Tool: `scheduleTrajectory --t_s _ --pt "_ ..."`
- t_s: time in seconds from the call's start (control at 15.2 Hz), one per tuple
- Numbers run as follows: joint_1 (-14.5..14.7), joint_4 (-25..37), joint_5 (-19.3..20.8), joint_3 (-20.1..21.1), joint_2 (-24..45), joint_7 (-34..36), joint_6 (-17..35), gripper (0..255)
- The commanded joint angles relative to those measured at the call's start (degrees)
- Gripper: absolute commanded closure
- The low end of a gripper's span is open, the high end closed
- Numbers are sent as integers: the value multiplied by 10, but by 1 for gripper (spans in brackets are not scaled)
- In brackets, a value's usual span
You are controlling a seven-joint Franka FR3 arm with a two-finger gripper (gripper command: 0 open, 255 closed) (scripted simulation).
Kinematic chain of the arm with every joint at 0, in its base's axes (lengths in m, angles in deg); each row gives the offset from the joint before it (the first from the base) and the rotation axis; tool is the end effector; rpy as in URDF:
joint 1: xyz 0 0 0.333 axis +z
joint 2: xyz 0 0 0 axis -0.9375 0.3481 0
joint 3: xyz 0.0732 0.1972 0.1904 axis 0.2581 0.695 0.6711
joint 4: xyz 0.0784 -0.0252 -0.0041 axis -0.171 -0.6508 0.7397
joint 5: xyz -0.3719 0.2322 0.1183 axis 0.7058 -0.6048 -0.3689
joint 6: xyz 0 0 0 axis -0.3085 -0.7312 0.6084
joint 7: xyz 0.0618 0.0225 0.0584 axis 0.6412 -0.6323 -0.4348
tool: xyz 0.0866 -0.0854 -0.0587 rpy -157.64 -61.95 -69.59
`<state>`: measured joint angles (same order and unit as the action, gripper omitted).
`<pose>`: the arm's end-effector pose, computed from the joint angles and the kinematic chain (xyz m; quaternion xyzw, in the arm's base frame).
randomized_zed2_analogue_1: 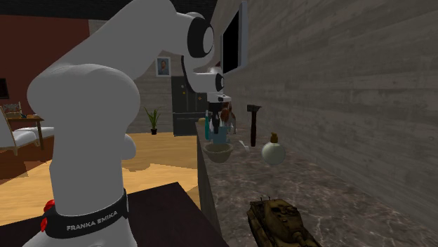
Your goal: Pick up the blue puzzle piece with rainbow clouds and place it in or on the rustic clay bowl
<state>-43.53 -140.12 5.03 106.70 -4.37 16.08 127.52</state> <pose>0.5691 0.5161 0.2011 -0.9843 0.1754 -0.0146 0.0138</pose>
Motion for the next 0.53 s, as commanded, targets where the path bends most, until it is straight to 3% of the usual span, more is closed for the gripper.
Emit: scheduleTrajectory --t_s 0.0,0.33,0.4,0.46 --pt "0 -1 1 0 2 0 3 255" --pt "0 -1 1 0 2 0 3 255" --pt "0 -1 1 0 2 0 3 0" --pt "0 -1 1 0 2 0 3 0"
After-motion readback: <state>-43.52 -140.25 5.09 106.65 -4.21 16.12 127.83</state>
